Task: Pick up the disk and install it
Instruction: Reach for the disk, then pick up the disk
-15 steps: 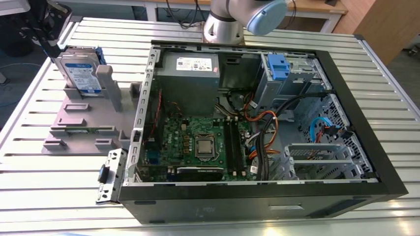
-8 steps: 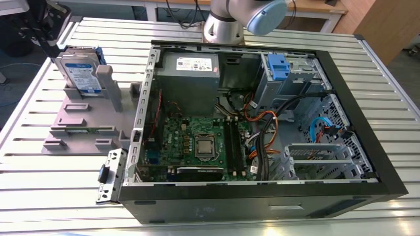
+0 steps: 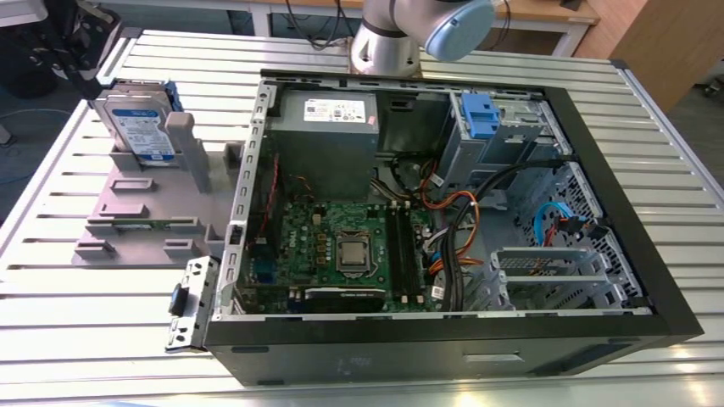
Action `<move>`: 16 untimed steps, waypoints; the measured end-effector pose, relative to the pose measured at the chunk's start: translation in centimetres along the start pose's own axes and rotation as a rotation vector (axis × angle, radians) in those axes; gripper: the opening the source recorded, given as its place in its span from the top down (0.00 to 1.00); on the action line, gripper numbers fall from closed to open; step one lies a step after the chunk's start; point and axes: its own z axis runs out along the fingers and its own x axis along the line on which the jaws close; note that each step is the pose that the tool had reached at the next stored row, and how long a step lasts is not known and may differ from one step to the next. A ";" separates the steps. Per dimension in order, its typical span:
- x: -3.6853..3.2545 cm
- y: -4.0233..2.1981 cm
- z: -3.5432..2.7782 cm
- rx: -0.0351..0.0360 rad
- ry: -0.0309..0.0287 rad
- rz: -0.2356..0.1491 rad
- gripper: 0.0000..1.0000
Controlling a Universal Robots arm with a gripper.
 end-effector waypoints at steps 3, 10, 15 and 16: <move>0.01 0.00 0.04 0.0000 0.0000 0.000 0.89; 0.00 0.01 0.04 -0.0001 0.0000 -0.004 0.89; 0.01 0.01 0.04 -0.0001 0.0000 -0.007 0.89; 0.01 0.01 0.05 -0.0002 0.0000 -0.007 0.89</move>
